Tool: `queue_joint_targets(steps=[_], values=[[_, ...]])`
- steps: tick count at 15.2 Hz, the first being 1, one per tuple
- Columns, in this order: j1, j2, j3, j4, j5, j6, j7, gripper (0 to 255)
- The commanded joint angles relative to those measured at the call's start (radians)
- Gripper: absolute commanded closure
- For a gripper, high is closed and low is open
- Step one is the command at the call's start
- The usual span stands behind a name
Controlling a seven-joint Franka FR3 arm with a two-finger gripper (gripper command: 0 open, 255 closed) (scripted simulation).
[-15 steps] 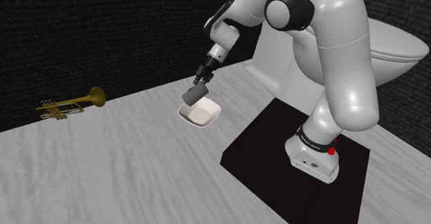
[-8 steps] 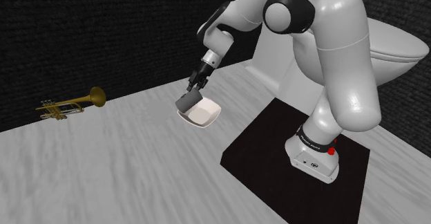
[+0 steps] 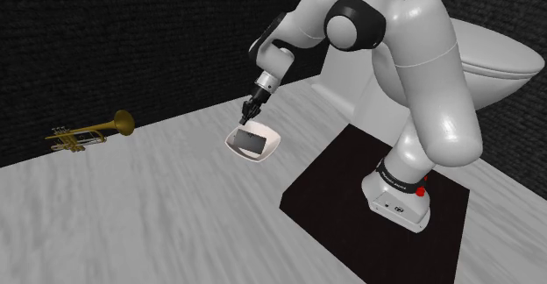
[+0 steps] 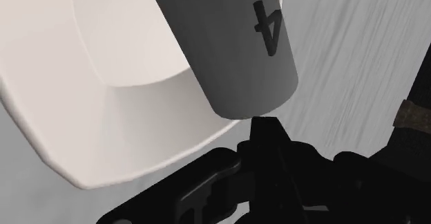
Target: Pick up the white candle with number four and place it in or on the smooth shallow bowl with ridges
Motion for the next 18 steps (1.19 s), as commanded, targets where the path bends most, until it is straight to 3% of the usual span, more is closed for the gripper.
queue_joint_targets(steps=[1,10,18], values=[[0.000,0.000,0.000,0.000,0.000,0.000,0.000,0],[0.274,-0.227,-0.102,-0.398,-0.175,0.397,-0.143,0],[0.258,-0.131,-0.034,-0.361,-0.066,0.428,-0.204,0]])
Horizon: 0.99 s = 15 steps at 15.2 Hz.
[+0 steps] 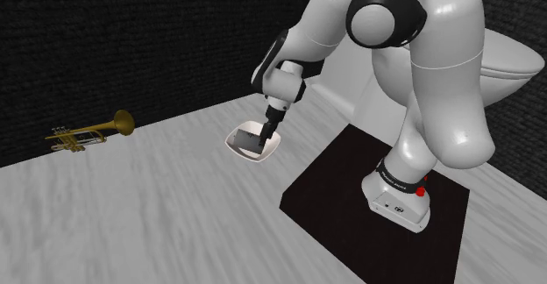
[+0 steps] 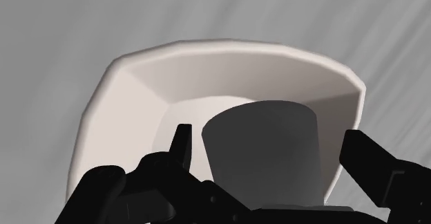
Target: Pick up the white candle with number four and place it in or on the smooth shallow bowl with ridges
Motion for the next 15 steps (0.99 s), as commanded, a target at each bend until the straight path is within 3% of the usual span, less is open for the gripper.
queue_joint_targets(steps=[1,8,9,15], values=[[-0.001,0.015,0.012,0.006,0.020,0.007,-0.009,0],[-0.001,0.015,0.012,0.006,0.020,0.006,-0.009,0],[-0.001,0.015,0.012,0.006,0.020,0.006,-0.009,255],[-0.001,0.015,0.012,0.005,0.020,0.007,-0.009,255]])
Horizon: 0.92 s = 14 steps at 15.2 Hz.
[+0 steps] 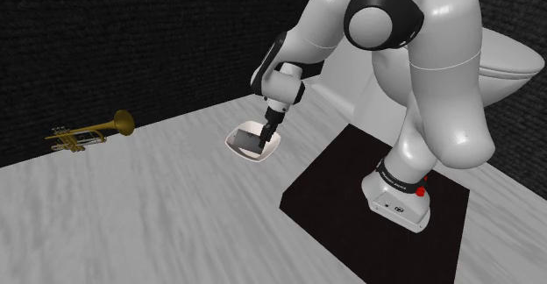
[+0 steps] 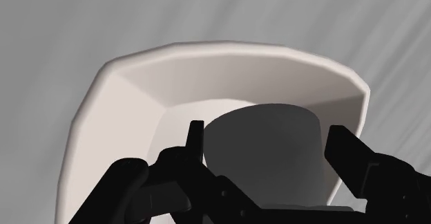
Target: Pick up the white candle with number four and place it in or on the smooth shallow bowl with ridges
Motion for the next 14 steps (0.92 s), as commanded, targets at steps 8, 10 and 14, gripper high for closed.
queue_joint_targets(steps=[8,10,14], values=[[0.029,-0.073,-0.038,-0.033,-0.068,-0.008,0.057,255],[0.041,-0.103,-0.053,-0.045,-0.097,-0.011,0.081,255],[0.065,-0.164,-0.086,-0.068,-0.159,-0.018,0.133,255]])
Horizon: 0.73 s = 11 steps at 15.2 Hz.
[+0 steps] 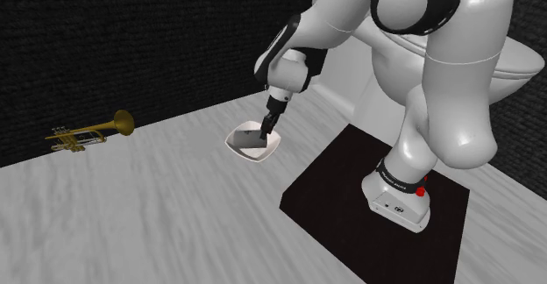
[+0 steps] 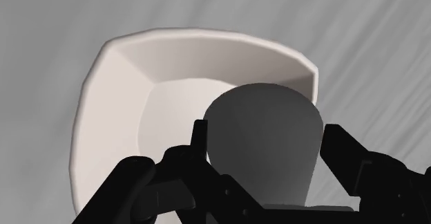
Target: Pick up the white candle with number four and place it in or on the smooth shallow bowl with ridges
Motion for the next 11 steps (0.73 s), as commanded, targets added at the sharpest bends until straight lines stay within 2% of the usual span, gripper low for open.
queue_joint_targets(steps=[1,11], values=[[0.015,-0.031,-0.015,-0.010,-0.033,-0.003,0.031,255],[0.073,-0.186,-0.094,-0.050,-0.209,-0.023,0.177,255]])
